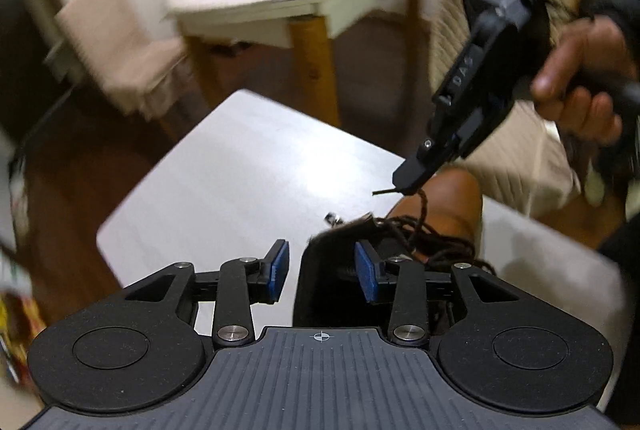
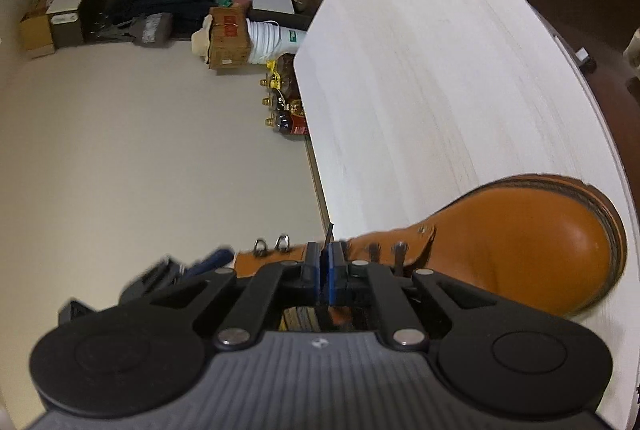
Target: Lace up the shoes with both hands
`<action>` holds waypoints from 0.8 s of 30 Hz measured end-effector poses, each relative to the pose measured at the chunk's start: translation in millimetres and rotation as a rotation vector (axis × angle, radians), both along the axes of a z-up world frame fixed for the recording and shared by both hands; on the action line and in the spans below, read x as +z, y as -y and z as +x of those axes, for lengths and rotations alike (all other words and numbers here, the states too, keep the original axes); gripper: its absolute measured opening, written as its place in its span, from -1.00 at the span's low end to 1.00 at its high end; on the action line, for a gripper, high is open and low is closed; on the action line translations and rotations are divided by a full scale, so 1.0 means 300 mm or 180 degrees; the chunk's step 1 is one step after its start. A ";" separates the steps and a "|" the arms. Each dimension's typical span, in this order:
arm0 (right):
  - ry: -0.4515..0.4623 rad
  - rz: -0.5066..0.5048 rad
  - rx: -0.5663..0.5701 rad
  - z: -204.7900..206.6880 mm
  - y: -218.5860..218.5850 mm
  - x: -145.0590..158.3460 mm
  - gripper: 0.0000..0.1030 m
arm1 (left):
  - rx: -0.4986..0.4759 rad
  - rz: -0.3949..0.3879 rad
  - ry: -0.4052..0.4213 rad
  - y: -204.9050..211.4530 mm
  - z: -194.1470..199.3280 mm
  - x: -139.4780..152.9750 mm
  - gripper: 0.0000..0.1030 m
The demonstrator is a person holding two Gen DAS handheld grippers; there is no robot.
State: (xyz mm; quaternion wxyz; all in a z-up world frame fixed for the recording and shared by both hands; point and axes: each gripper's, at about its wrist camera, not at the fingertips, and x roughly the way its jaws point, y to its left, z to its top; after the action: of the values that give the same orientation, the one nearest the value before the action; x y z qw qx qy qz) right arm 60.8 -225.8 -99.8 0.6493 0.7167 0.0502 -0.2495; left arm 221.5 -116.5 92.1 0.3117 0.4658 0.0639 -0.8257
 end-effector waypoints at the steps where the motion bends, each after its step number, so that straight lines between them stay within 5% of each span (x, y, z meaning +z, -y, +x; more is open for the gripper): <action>1: 0.0007 -0.0009 -0.0004 0.001 -0.005 0.005 -0.91 | -0.0180 -0.0024 0.0060 0.000 -0.019 -0.009 -0.21; 3: 0.0020 -0.0036 0.0004 0.008 -0.016 0.015 -0.91 | -0.0281 0.0074 0.0147 0.019 -0.041 -0.021 -0.29; 7: -0.0045 -0.0197 0.0123 0.053 -0.045 0.039 -0.90 | 0.0034 0.0327 0.0064 0.085 -0.047 -0.030 -0.54; 17: -0.0377 -0.0738 -0.0017 0.132 -0.099 0.088 -0.90 | 0.0697 0.0823 -0.0345 0.168 0.023 -0.036 -0.56; 24: -0.0437 -0.0783 -0.0343 0.155 -0.129 0.090 -0.90 | 0.0666 0.0845 -0.0383 0.164 0.048 -0.024 -0.56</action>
State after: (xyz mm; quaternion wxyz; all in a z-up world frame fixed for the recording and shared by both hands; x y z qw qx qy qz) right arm 107.3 -187.2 -72.7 0.7129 0.6146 0.0250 -0.3367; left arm 236.0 -165.7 84.9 0.3273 0.4434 0.2390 -0.7995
